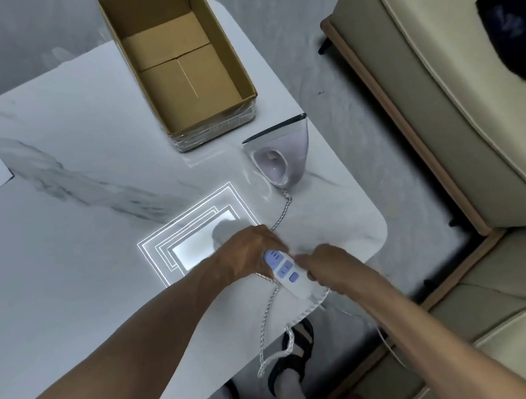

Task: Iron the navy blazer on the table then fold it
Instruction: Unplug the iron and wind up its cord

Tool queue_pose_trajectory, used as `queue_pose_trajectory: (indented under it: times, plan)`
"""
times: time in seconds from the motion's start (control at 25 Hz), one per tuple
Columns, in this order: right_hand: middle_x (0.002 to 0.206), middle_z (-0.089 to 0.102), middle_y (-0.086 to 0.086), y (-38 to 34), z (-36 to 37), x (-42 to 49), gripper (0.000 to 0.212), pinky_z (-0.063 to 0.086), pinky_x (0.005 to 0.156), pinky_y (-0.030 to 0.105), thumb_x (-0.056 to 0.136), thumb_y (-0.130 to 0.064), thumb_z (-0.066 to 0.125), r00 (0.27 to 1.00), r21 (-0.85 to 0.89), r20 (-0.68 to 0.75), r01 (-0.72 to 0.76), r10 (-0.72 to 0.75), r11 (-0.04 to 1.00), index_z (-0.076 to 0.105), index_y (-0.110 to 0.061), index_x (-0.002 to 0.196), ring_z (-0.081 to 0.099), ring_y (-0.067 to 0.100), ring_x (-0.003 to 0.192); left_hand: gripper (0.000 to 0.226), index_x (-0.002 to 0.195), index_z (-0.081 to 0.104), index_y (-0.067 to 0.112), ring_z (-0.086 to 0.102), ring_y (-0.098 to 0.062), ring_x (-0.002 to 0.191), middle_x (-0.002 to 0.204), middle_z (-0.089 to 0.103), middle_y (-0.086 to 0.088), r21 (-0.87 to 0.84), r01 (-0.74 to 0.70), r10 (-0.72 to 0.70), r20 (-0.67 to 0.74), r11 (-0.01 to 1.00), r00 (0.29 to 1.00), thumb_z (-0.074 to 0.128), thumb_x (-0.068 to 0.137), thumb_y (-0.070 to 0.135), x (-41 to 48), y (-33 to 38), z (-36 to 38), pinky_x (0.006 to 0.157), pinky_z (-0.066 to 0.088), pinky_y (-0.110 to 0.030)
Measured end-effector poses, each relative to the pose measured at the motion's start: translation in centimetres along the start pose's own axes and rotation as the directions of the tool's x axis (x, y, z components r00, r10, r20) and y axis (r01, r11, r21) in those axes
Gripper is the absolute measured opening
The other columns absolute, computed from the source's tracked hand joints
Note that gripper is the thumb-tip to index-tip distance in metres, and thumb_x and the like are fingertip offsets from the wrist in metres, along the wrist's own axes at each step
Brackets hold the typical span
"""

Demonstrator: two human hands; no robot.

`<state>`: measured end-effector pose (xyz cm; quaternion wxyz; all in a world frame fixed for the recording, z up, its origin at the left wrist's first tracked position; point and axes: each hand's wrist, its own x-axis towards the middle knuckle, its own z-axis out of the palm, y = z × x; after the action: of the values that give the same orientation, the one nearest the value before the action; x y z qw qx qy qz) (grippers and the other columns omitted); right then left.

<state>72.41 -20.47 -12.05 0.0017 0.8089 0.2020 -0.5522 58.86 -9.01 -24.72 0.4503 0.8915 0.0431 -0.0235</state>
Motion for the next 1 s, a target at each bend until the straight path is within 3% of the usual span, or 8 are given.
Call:
queue_pose_trajectory:
  times: [0.12,0.24,0.4,0.52,0.6,0.72,0.88,1.0]
  plan:
    - [0.061,0.057,0.001,1.9,3.2,-1.7,0.046,0.041,0.065,0.028,0.096,-0.048,0.047,0.997,0.319,-0.042,-0.046,0.063,0.947,0.056,-0.015,0.065,0.052,0.018,0.062,0.042,0.106,0.075,0.008,0.068,-0.026,0.094,0.104,0.074,-0.007,-0.032,-0.001,0.001,-0.008,0.999,1.000,0.079,0.077,0.038,-0.1,0.3,0.3,0.089,0.051,-0.032]
    - [0.054,0.051,-0.001,0.8,3.6,-1.9,0.038,0.034,0.049,0.020,0.097,-0.038,0.053,0.998,0.675,-0.043,0.000,0.039,0.738,0.061,-0.010,0.072,0.042,0.010,0.047,0.029,0.113,0.073,0.008,0.064,-0.027,0.111,0.119,0.070,-0.010,-0.011,0.126,-0.127,-0.101,0.992,0.987,0.072,0.086,0.017,-1.5,1.0,-0.3,0.099,0.048,-0.035]
    - [0.057,0.056,-0.001,-1.1,3.2,-3.2,0.026,0.038,0.047,0.017,0.098,-0.026,0.056,0.997,0.912,0.076,-0.063,-0.016,0.406,0.064,-0.009,0.081,0.044,0.011,0.052,0.032,0.111,0.075,0.019,0.060,-0.009,0.106,0.117,0.069,0.007,-0.188,0.434,-0.437,0.025,0.881,0.899,0.053,0.095,0.002,-5.1,5.5,-3.6,0.089,0.037,-0.008]
    - [0.057,0.057,0.001,-2.5,2.0,-4.3,0.020,0.038,0.055,0.021,0.098,-0.020,0.055,0.996,0.967,0.086,-0.074,-0.038,0.243,0.064,-0.006,0.085,0.044,0.014,0.055,0.021,0.088,0.072,0.032,0.058,-0.003,0.094,0.105,0.067,0.011,-0.325,0.627,-0.588,0.219,0.708,0.779,0.056,0.100,0.036,-7.1,7.8,-5.6,0.076,0.035,0.000]
    - [0.057,0.057,0.002,-2.6,1.8,-4.2,0.020,0.037,0.057,0.024,0.097,-0.019,0.054,0.998,0.979,0.060,-0.057,-0.012,0.193,0.064,-0.006,0.087,0.045,0.015,0.053,0.032,0.069,0.063,0.037,0.055,-0.007,0.085,0.087,0.060,0.013,-0.298,0.657,-0.643,0.160,0.692,0.749,0.054,0.098,0.047,-7.7,8.2,-7.1,0.071,0.037,-0.009]
    - [0.055,0.057,0.002,-2.3,1.0,-3.6,0.023,0.040,0.059,0.024,0.098,-0.019,0.051,0.997,0.998,0.011,-0.016,0.082,0.063,0.063,-0.005,0.084,0.046,0.016,0.057,0.040,0.081,0.068,0.024,0.060,-0.017,0.089,0.092,0.065,0.000,-0.263,0.705,-0.704,0.117,0.658,0.701,0.053,0.095,0.057,-7.3,8.4,-9.6,0.083,0.047,-0.030]
    - [0.050,0.051,0.002,-2.1,-1.6,-1.8,0.016,0.044,0.057,0.025,0.097,-0.012,0.049,0.976,0.991,-0.124,0.131,0.180,-0.024,0.057,-0.006,0.084,0.051,0.018,0.054,0.022,0.072,0.070,0.013,0.060,-0.011,0.063,0.073,0.070,-0.008,-0.538,0.653,-0.747,0.061,0.533,0.662,0.076,0.086,0.028,-4.6,8.7,-11.7,0.072,0.050,-0.023]
    - [0.058,0.046,0.003,-2.9,-3.6,0.1,0.015,0.044,0.055,0.025,0.094,0.001,0.044,0.945,0.958,-0.284,0.275,0.163,0.078,0.055,-0.009,0.095,0.046,0.013,0.045,0.009,0.086,0.071,0.009,0.060,-0.007,0.057,0.070,0.066,-0.005,-0.719,0.529,-0.802,-0.067,0.451,0.593,0.066,0.089,0.003,-1.8,9.3,-11.5,0.068,0.050,-0.020]
